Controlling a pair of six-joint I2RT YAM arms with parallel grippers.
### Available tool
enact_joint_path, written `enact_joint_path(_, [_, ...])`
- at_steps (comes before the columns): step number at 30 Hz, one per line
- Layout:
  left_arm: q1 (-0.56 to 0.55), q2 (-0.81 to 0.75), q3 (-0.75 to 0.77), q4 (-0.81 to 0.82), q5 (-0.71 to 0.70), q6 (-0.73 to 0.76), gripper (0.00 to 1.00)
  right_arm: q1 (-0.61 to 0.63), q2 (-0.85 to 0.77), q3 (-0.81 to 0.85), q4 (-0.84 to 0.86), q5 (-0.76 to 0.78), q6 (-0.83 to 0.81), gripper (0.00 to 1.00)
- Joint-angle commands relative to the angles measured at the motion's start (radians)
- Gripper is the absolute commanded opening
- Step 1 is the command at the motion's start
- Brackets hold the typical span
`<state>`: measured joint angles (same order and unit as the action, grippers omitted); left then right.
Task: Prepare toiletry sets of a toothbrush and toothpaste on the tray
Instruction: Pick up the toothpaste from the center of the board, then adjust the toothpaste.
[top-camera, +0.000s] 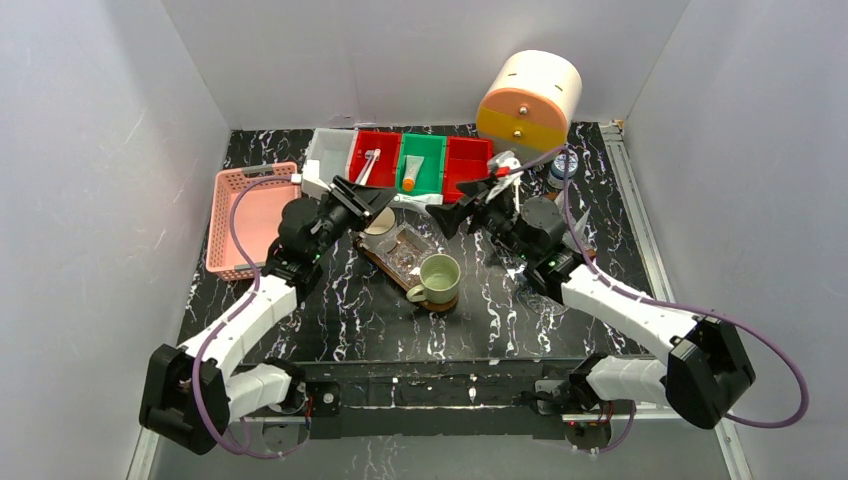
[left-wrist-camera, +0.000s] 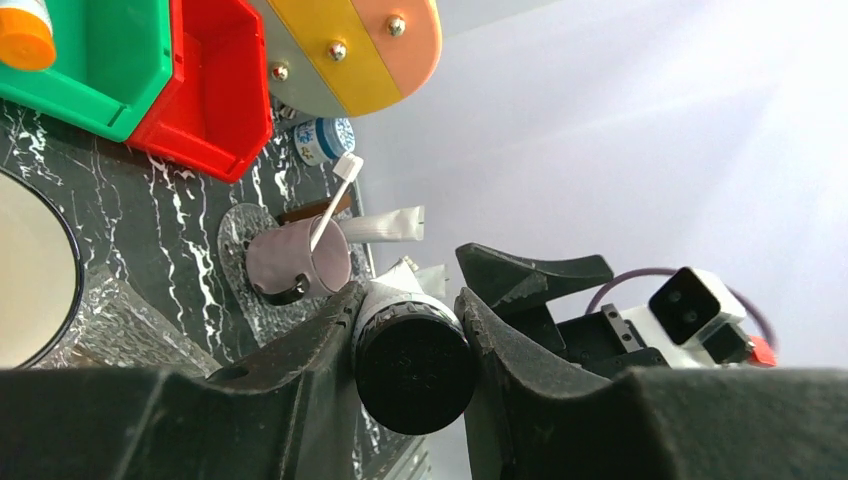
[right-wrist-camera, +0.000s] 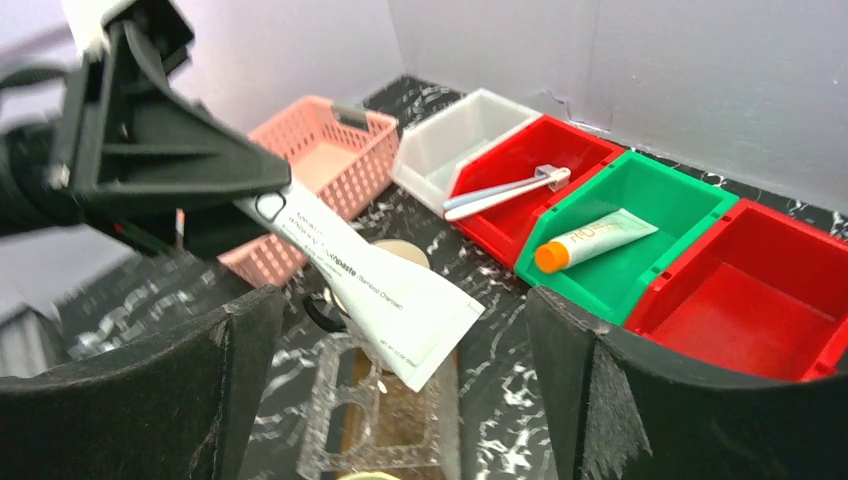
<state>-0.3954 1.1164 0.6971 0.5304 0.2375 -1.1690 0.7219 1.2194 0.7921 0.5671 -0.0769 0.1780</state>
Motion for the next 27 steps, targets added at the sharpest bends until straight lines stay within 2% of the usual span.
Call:
enact_joint_path(1, [0.004,-0.073,-0.035,0.154,-0.061,-0.089,0.11,-0.002,-0.058,-0.038,0.164,0.108,0.242,0.99])
enact_joint_path(9, [0.003,-0.148,-0.080,0.212,-0.087,-0.158,0.11,-0.002,-0.048,-0.097,0.268,0.181,0.547,0.99])
enact_joint_path(15, [0.002,-0.152,-0.106,0.290,-0.081,-0.233,0.10,-0.002,0.024,-0.088,0.410,0.108,0.659,0.97])
enact_joint_path(21, [0.000,-0.160,-0.109,0.320,-0.080,-0.268,0.10,-0.002,0.098,-0.060,0.537,0.035,0.732,0.88])
enact_joint_path(27, [-0.006,-0.161,-0.124,0.355,-0.087,-0.299,0.10,-0.001,0.150,-0.036,0.630,-0.019,0.767,0.70])
